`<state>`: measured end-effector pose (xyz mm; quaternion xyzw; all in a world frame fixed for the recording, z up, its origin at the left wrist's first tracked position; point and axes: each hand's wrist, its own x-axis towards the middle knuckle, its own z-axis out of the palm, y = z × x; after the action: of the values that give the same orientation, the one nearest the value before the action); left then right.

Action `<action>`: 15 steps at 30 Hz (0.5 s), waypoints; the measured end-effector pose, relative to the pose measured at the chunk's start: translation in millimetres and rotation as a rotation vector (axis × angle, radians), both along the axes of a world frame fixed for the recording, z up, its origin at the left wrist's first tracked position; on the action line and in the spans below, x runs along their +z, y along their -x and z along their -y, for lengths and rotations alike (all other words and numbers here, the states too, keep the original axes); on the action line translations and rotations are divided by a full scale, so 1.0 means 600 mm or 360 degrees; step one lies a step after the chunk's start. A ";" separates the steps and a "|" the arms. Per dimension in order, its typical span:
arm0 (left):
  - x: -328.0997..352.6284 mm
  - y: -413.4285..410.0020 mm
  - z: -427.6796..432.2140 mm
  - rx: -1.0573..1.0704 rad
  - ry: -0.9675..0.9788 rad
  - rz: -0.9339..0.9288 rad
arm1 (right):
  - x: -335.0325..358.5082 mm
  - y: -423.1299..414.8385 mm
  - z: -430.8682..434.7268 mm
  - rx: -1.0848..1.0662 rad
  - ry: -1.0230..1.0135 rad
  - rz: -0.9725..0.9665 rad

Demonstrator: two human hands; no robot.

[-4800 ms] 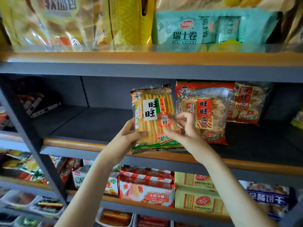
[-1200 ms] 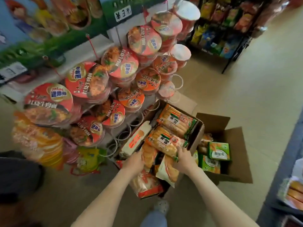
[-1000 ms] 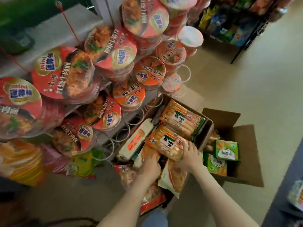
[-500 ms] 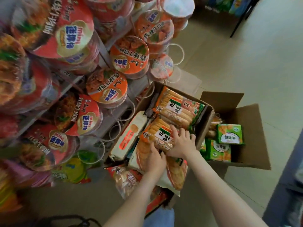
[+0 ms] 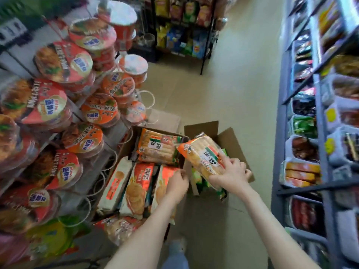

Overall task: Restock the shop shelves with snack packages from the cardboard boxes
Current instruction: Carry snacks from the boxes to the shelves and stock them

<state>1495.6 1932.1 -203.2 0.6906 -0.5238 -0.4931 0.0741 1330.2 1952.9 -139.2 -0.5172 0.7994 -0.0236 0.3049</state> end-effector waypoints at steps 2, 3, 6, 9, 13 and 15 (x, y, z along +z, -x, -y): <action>0.040 0.071 -0.006 -0.0147 0.0084 -0.0070 | 0.064 0.064 -0.039 -0.0169 0.0113 -0.0055; 0.062 0.110 -0.013 -0.0227 0.0128 -0.0103 | 0.097 0.096 -0.061 -0.0260 0.0158 -0.0087; 0.139 0.242 -0.041 -0.0469 0.0267 -0.0255 | 0.198 0.196 -0.136 -0.0520 0.0369 -0.0217; 0.215 0.380 -0.075 -0.0690 0.0384 -0.0396 | 0.293 0.292 -0.218 -0.0738 0.0628 -0.0420; 0.327 0.535 -0.153 -0.0917 0.0532 -0.0672 | 0.393 0.392 -0.335 -0.1080 0.0969 -0.0616; 0.386 0.597 -0.199 -0.0971 0.0605 -0.0904 | 0.433 0.428 -0.393 -0.1206 0.1092 -0.0673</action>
<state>1137.4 2051.7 28.4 0.3163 -0.7434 -0.5573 0.1917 1073.1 2189.0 120.5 -0.2564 0.9198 -0.2865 -0.0782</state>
